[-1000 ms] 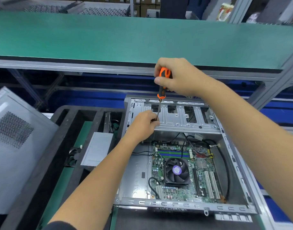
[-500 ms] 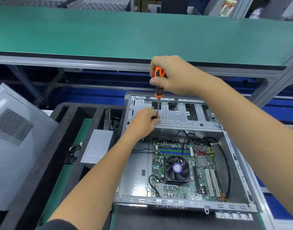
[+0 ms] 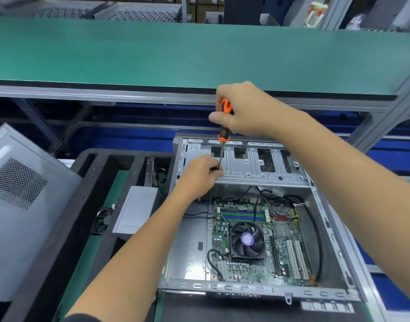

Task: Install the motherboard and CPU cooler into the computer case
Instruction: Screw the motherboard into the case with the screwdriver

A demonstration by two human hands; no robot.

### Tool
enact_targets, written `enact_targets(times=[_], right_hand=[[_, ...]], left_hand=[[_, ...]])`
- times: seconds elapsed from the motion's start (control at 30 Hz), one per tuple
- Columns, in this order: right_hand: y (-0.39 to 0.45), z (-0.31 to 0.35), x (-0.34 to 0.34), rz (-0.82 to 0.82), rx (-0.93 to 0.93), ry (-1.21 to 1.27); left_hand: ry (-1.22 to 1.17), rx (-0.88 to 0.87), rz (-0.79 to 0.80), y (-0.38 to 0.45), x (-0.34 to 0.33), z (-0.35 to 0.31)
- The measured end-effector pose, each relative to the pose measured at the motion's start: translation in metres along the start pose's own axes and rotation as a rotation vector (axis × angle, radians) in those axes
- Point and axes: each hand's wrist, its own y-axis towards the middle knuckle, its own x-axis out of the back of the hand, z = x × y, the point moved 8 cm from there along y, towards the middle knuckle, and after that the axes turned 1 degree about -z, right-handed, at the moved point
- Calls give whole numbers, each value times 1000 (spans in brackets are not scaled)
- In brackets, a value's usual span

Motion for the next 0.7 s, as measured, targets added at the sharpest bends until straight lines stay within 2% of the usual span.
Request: enact_targets(times=[0.13,0.4,0.7], right_hand=[[3,8,-1,45,43,-31],[3,7,1,79,11,15],[6,9,-1,90,31,-73]], left_hand=[[-24,23,6,0,-1,3],[-15,24,5,-1,-1,2],[-25,26,0,0,-1,4]])
